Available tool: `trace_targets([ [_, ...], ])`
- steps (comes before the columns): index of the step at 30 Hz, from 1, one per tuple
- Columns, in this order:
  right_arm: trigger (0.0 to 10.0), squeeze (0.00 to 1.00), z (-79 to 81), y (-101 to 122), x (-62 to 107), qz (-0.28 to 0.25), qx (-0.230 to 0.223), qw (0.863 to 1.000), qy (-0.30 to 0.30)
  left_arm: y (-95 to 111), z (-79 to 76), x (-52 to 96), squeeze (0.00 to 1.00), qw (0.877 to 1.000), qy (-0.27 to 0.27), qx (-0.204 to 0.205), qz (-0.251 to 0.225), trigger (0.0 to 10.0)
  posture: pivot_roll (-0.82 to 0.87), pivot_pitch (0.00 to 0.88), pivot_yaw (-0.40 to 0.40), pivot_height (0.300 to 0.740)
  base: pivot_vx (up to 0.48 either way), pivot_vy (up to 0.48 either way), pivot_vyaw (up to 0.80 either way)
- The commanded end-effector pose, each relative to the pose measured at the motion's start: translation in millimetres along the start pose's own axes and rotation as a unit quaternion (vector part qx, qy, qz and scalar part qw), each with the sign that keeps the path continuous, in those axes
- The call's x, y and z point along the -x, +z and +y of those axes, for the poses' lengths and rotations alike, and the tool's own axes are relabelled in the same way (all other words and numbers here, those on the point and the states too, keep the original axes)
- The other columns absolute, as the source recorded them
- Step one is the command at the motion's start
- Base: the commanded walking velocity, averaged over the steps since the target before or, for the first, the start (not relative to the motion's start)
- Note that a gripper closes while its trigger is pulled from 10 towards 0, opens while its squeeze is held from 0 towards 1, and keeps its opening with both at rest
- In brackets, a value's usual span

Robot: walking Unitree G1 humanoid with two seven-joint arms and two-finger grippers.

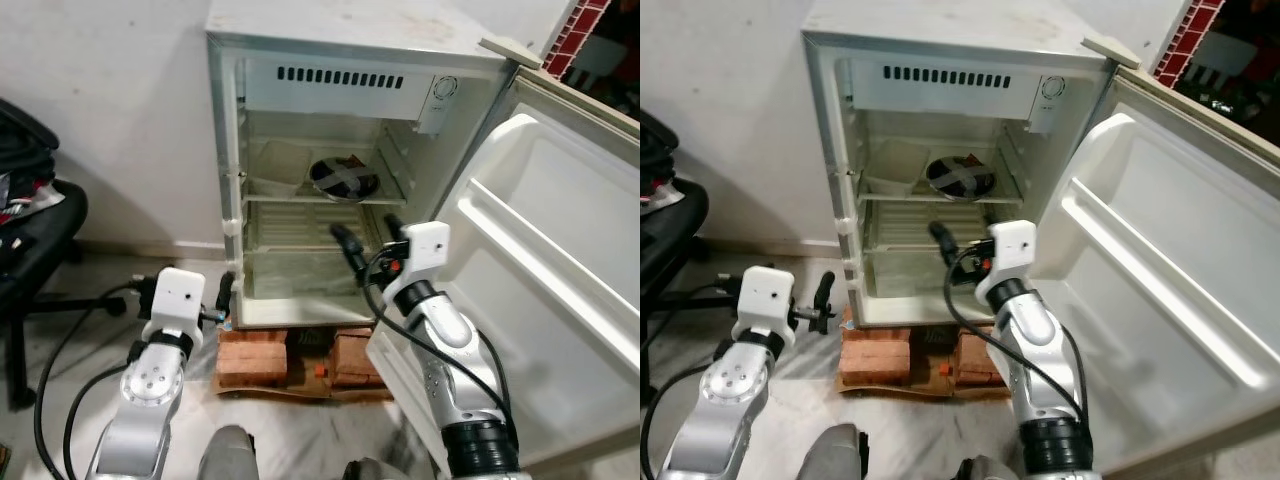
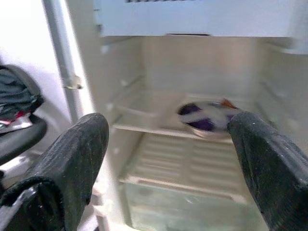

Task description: Restocking fridge

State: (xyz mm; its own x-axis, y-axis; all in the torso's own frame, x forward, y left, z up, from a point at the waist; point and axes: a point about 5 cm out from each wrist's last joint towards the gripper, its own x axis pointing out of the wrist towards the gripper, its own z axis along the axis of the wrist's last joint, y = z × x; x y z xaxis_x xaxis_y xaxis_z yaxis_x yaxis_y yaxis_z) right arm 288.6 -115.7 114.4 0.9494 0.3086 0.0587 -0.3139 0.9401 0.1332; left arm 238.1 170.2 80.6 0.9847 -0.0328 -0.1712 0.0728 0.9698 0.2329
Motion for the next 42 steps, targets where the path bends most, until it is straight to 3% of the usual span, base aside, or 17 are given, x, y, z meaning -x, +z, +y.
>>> trace_targets([
  [1,10.0,0.0,-18.7,0,8.1,0.002,0.01,0.999,-0.045,-1,-3.5,-1.8,0.0,1.0,-0.012,-0.005,0.001,10.0,0.19,0.0,-0.083,0.74,-0.255,0.0,0.0],
  [5,10.0,0.0,-32.7,-4,20.4,0.012,0.023,0.997,-0.079,-2,0.4,-4.8,0.0,1.0,-0.015,-0.014,-0.001,10.0,0.18,0.0,-0.071,0.74,-0.26,0.0,0.0],
  [6,10.0,0.0,-43.0,-9,29.7,0.023,0.036,0.994,-0.104,-3,2.5,-7.2,0.0,1.0,-0.016,-0.018,-0.001,10.0,0.16,0.0,-0.066,0.74,0.0,0.0,0.0],
  [9,10.0,0.0,-49.0,-14,34.4,0.032,0.036,0.991,-0.121,-5,3.4,-8.5,0.0,1.0,-0.015,-0.019,0.0,10.0,0.15,0.0,-0.056,0.74,0.0,0.0,0.0],
  [12,10.0,0.0,-59.5,-27,41.0,0.052,0.023,0.986,-0.157,-8,2.0,-12.4,0.0,1.0,-0.017,0.001,-0.002,10.0,0.13,0.0,-0.044,0.74,0.0,0.0,0.0],
  [20,10.0,0.0,-58.2,-28,34.8,0.052,0.027,0.986,-0.157,-5,-4.8,-16.0,0.0,1.0,-0.021,0.017,-0.012,10.0,0.12,0.0,-0.036,0.74,0.0,0.0,0.0],
  [26,10.0,0.0,-62.9,-29,38.2,0.058,0.029,0.984,-0.164,-13,-11.8,-7.9,0.0,1.0,-0.025,0.018,-0.004,10.0,0.13,0.0,-0.052,0.74,0.0,0.0,-0.3],
  [29,10.0,0.0,-63.7,-29,34.0,0.058,0.032,0.985,-0.162,-15,-13.0,-9.1,0.0,0.999,-0.02,0.037,-0.001,10.0,0.13,0.0,-0.06,0.74,0.0,0.0,0.0],
  [35,10.0,0.0,-60.0,-26,26.4,0.05,0.03,0.986,-0.155,-14,-9.2,-13.8,0.0,1.0,-0.021,0.021,-0.012,10.0,0.14,0.0,-0.07,0.74,0.0,0.0,0.0],
  [42,10.0,0.0,-60.1,-31,33.6,0.053,0.033,0.984,-0.167,-20,-10.6,-11.0,0.0,0.999,-0.028,0.017,-0.008,10.0,0.12,0.0,-0.058,0.74,0.0,0.0,0.0],
])
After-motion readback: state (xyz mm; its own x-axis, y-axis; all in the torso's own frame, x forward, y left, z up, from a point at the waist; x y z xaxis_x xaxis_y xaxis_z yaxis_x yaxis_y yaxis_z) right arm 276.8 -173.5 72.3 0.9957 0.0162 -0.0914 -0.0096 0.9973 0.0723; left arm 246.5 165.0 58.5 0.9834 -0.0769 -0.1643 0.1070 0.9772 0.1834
